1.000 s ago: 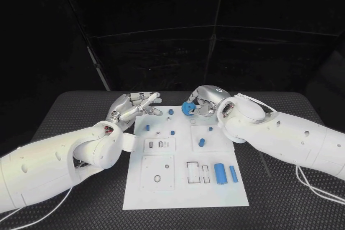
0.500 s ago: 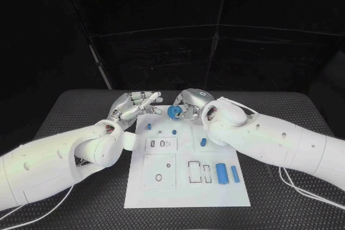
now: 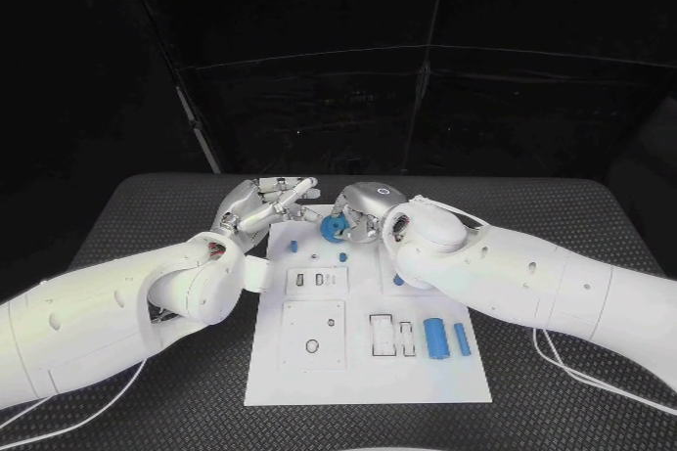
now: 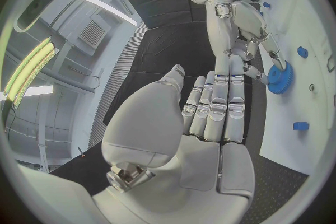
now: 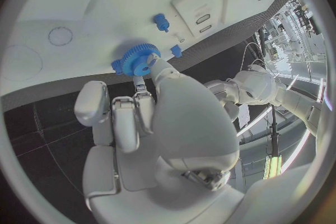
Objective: Assemble the parts on the task board
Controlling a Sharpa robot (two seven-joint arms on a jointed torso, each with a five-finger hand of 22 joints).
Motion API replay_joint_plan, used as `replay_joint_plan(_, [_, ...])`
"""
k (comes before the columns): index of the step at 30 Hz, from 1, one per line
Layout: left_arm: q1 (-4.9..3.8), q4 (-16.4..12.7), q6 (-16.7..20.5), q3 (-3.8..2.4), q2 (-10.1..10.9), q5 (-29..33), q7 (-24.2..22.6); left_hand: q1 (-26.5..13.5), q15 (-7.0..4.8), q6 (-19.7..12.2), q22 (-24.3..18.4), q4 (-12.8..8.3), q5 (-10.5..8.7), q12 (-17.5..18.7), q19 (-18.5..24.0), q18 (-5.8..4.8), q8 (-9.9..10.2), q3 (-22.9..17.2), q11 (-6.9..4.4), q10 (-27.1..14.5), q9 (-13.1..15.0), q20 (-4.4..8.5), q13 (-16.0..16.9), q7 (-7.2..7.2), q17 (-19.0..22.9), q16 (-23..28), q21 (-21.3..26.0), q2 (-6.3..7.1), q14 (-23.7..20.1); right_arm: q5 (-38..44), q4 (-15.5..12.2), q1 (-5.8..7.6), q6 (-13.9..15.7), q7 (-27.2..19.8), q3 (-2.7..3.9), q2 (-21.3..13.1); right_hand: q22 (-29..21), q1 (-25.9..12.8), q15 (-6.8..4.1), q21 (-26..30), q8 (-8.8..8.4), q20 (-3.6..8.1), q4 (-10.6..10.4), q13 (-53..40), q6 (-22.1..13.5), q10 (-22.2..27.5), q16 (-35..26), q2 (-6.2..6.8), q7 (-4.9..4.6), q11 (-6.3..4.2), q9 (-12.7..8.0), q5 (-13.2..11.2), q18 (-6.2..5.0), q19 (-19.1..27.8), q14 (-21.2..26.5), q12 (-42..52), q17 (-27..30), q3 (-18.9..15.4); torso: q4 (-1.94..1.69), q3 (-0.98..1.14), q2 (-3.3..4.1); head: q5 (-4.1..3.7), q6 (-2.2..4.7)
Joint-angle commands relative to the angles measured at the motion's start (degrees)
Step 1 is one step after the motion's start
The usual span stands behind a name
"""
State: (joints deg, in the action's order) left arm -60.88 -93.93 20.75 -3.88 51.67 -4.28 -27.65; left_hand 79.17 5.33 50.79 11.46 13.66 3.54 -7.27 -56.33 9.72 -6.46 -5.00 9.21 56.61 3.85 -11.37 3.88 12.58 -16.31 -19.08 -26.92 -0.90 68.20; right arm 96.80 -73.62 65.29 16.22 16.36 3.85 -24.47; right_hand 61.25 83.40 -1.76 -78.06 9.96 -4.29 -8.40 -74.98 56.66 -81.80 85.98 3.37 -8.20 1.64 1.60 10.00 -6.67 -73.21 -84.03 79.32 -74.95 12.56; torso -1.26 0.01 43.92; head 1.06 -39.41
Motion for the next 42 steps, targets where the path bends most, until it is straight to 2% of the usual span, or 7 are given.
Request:
replay_joint_plan(1, [-0.09, -0.08, -0.70, -0.07, -0.01, -0.22, -0.46, -0.11, 0.09, 0.06, -0.04, -0.15, -0.08, 0.34, 0.02, 0.70, 0.37, 0.21, 0.27, 0.23, -0.03, -0.07, -0.01, 0.44, -0.07, 0.29, -0.21, -0.45, -0.27, 0.87, 0.48, 0.12, -0.41, -0.35, 0.01, 0.33, 0.01, -0.71, -0.16, -0.34, -0.16, -0.10, -0.04, -1.08, 3.57, 0.04, 0.21, -0.15, 1.23, 0.45, 2.51, -0.17, 1.10, -0.42, -3.95, -0.27, -4.43, 0.48, 0.02, 0.03, -0.04, 0.08, -0.01])
replay_joint_plan(7, [-0.10, -0.11, -0.69, -0.07, 0.11, -0.22, -0.41, -0.11, 0.09, 0.06, -0.04, -0.15, -0.08, 0.34, 0.02, 0.70, 0.37, 0.21, 0.27, 0.23, -0.03, -0.07, -0.01, 0.44, -0.07, 0.29, -0.21, -0.45, -0.27, 0.92, 1.19, 0.12, 0.10, -0.65, -0.01, 0.70, 0.10, -1.82, 0.40, -0.36, -2.08, -0.48, 0.26, -0.24, 1.27, 0.81, 0.16, 0.90, 0.27, 1.21, 2.13, -0.19, 1.15, -0.39, -3.92, -1.11, -4.32, 1.33, 0.06, 0.03, -0.02, 0.10, -0.04])
replay_joint_plan(13, [-0.11, -0.10, -0.70, -0.07, 0.21, -0.22, -0.37, -0.11, 0.09, 0.06, -0.04, -0.15, -0.08, 0.34, 0.02, 0.70, 0.37, 0.21, 0.27, 0.23, -0.03, -0.07, -0.01, 0.44, -0.07, 0.29, -0.21, -0.45, -0.27, 0.93, 1.60, 0.12, -0.80, -0.90, -0.02, 1.11, -0.15, -3.82, 1.88, -0.21, -6.32, -1.84, 0.73, 2.06, -5.03, 2.82, 0.19, 3.18, -1.57, 2.92, 1.97, 0.03, 1.10, -0.04, -3.90, -3.14, -4.37, 1.10, 0.06, 0.05, -0.01, 0.09, -0.14])
replay_joint_plan(22, [-0.11, -0.04, -0.81, -0.07, 0.14, -0.22, -0.29, -0.11, 0.09, 0.06, -0.04, -0.15, -0.08, 0.34, 0.02, 0.70, 0.37, 0.21, 0.27, 0.23, -0.03, -0.07, -0.01, 0.44, -0.07, 0.29, -0.21, -0.45, -0.27, 0.92, 1.88, 0.12, -2.12, -0.98, -0.04, 1.35, -0.27, -5.86, 2.46, -0.17, -6.59, -2.55, -0.13, 3.30, -9.65, 3.95, 0.34, 4.34, -2.06, 3.47, 1.98, 0.02, 1.02, 0.20, -3.92, -4.12, -4.70, -0.66, 0.05, 0.05, -0.03, 0.10, -0.24])
replay_joint_plan(30, [-0.11, 0.00, -0.99, -0.07, 0.09, -0.22, -0.27, -0.11, 0.09, 0.06, -0.04, -0.15, -0.08, 0.34, 0.02, 0.70, 0.37, 0.21, 0.27, 0.23, -0.03, -0.07, -0.01, 0.44, -0.07, 0.29, -0.21, -0.45, -0.27, 0.12, 1.24, 0.12, -0.97, -1.17, -0.05, 0.56, 0.12, -7.52, 2.45, -0.39, -5.64, -2.67, -1.60, 2.35, -5.45, 3.32, 0.51, 3.34, -1.86, 3.36, 2.55, 2.16, 1.05, 0.02, -3.98, -3.16, -5.07, -1.59, 0.07, 0.07, -0.06, 0.00, -0.24])
replay_joint_plan(38, [-0.10, 0.24, -1.10, -0.07, 0.32, -0.22, -0.31, -0.11, 0.09, 0.06, -0.04, -0.15, -0.08, 0.34, 0.02, 0.70, 0.37, 0.21, 0.27, 0.23, -0.03, -0.07, -0.01, 0.44, -0.07, 0.29, -0.21, -0.45, -0.27, -7.21, -5.36, -0.03, 8.53, -5.70, -0.03, -8.29, 0.58, -7.83, 2.29, -0.67, -5.47, -2.54, -1.84, 1.24, -4.60, 2.49, 0.67, 3.52, -1.64, 3.17, 2.58, 3.19, 1.13, -0.29, -4.06, -2.12, -5.45, -2.05, 0.38, 0.23, -0.18, -0.20, 0.08])
replay_joint_plan(42, [-0.09, 0.43, -1.10, -0.06, 0.50, -0.22, -0.34, -0.11, 0.09, 0.06, -0.04, -0.15, -0.08, 0.34, 0.02, 0.70, 0.37, 0.21, 0.27, 0.23, -0.03, -0.07, -0.01, 0.44, -0.07, 0.29, -0.21, -0.45, -0.27, -15.18, -8.17, -0.04, 9.16, -9.78, -0.03, -14.84, 0.44, -6.81, 2.23, -0.62, -5.59, -2.47, -1.11, 1.46, -4.54, 2.68, 0.63, 3.89, -1.61, 3.11, 2.51, 2.93, 1.10, -0.17, -4.02, -2.29, -5.34, -2.09, 0.93, 0.35, -0.37, -0.33, 0.32])
